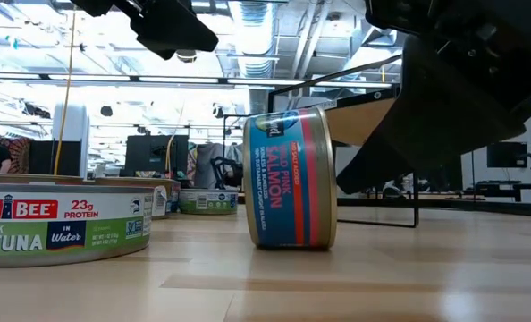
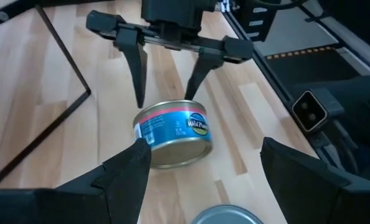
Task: Stack canned seafood by type on shelf
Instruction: Put the blue and pink tuna can on the shelf
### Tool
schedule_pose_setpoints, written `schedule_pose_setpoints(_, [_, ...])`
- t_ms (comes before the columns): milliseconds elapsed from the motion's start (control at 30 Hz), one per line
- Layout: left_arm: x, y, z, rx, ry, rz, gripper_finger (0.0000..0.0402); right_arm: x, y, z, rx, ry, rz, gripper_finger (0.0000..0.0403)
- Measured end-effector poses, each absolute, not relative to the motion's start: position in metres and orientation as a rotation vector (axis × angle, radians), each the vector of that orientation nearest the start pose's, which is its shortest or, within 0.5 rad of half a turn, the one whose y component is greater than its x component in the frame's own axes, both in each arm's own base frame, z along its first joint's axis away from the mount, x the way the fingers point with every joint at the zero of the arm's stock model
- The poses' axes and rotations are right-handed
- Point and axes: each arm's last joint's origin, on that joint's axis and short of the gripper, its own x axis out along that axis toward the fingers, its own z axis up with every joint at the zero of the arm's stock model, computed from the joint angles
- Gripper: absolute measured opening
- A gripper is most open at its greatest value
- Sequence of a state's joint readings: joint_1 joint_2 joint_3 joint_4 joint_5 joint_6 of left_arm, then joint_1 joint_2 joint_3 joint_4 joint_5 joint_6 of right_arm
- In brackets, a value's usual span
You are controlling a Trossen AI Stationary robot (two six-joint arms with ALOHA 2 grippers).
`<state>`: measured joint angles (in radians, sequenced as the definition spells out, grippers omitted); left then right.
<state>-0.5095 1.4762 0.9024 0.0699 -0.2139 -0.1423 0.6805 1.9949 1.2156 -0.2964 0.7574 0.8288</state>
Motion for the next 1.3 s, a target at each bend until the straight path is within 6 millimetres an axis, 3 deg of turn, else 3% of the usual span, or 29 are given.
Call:
schedule_pose_setpoints(267, [0.308,-0.167,0.224,0.241,0.532,-0.329,0.0293,0.313,0.227,0.135,0.096,0.723,-0.376,0.0285])
schedule_pose_setpoints(433, [0.331,-0.180,0.241,0.423,0.757,-0.365,0.0293,0.309,0.228,0.133,0.143,0.795,-0.356,0.0285])
schedule_pose_setpoints(567, [0.348,-0.191,0.251,0.606,0.842,-0.420,0.0293,0.305,0.233,0.132,0.176,0.814,-0.343,0.0285])
schedule_pose_setpoints(833, [0.365,-0.200,0.253,0.889,0.822,-0.521,0.0293,0.260,0.262,0.144,0.176,0.820,-0.343,0.0286])
schedule_pose_setpoints(1033, [0.371,-0.198,0.256,0.990,0.736,-0.544,0.0293,0.230,0.270,0.148,0.145,0.725,-0.429,0.0286])
schedule_pose_setpoints(1200, [0.379,-0.186,0.258,0.927,0.724,-0.552,0.0293,0.215,0.262,0.128,0.190,0.656,-0.484,0.0286])
schedule_pose_setpoints(1300, [0.382,-0.180,0.260,0.887,0.730,-0.562,0.0293,0.216,0.253,0.119,0.223,0.630,-0.501,0.0286])
